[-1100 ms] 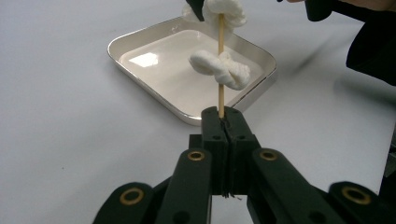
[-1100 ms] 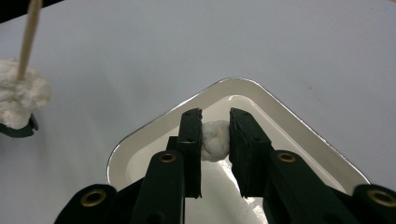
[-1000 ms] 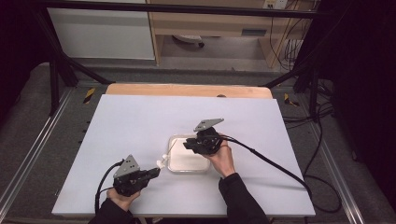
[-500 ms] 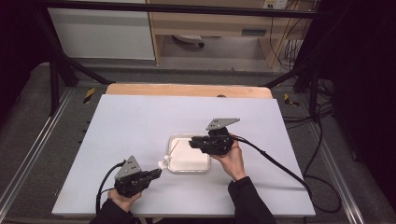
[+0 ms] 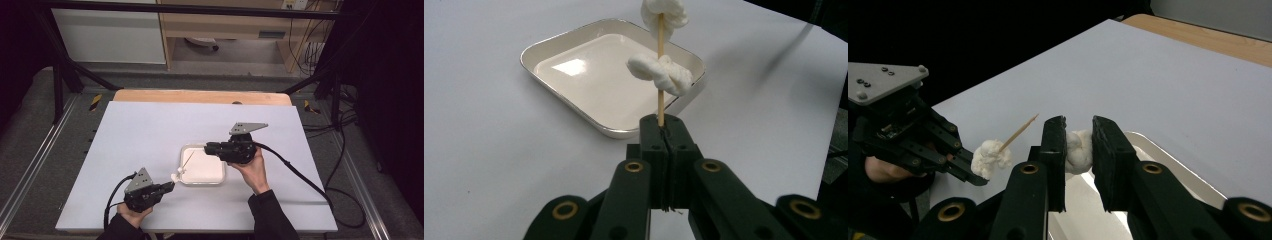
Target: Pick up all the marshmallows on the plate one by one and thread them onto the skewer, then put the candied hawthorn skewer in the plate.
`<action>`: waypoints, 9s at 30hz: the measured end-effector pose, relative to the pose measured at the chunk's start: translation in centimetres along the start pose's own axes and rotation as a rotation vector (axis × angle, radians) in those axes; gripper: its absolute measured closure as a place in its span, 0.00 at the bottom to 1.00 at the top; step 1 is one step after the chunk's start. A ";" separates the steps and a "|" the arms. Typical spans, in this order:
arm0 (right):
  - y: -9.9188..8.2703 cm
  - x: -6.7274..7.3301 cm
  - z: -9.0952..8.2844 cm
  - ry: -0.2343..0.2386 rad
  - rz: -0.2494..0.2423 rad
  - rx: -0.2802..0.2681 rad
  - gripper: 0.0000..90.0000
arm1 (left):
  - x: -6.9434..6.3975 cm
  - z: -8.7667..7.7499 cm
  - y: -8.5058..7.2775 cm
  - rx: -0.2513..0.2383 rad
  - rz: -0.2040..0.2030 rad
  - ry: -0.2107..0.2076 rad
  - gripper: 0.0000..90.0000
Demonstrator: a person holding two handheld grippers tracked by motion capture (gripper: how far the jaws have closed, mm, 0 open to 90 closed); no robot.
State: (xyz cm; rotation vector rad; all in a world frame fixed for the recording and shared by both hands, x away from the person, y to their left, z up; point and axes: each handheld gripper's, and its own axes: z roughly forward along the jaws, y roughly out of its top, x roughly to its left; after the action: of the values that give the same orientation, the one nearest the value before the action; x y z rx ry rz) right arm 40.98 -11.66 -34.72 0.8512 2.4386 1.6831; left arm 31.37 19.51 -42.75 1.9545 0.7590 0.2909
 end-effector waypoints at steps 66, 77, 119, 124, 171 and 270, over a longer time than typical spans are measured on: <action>-0.2 0.4 2.5 0.213 0.152 -0.056 0.89 | -0.5 -0.1 -0.1 -0.041 0.032 -0.005 0.98; -0.5 0.7 2.6 0.249 0.144 -0.043 0.91 | -0.7 0.1 0.0 -0.024 0.028 -0.002 0.99; -1.9 1.4 3.3 0.274 0.110 -0.015 0.93 | -1.3 0.4 0.0 -0.006 0.059 0.013 0.99; -1.9 1.4 3.3 0.275 0.107 -0.010 0.93 | -1.3 0.4 0.1 -0.006 0.062 0.011 0.99; -4.5 -0.2 0.9 -0.020 -0.054 0.033 0.13 | -0.4 0.7 0.6 -0.008 -0.004 0.019 0.98; -14.3 -5.4 -9.0 -0.307 0.019 0.150 0.00 | 1.5 10.1 5.0 0.388 -0.027 0.114 0.97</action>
State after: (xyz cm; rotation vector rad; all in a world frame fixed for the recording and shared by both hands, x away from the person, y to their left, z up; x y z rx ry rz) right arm 36.63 -25.48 -45.08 1.0637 2.3696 1.2737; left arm 39.48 11.60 -43.57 2.3038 0.9714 0.2545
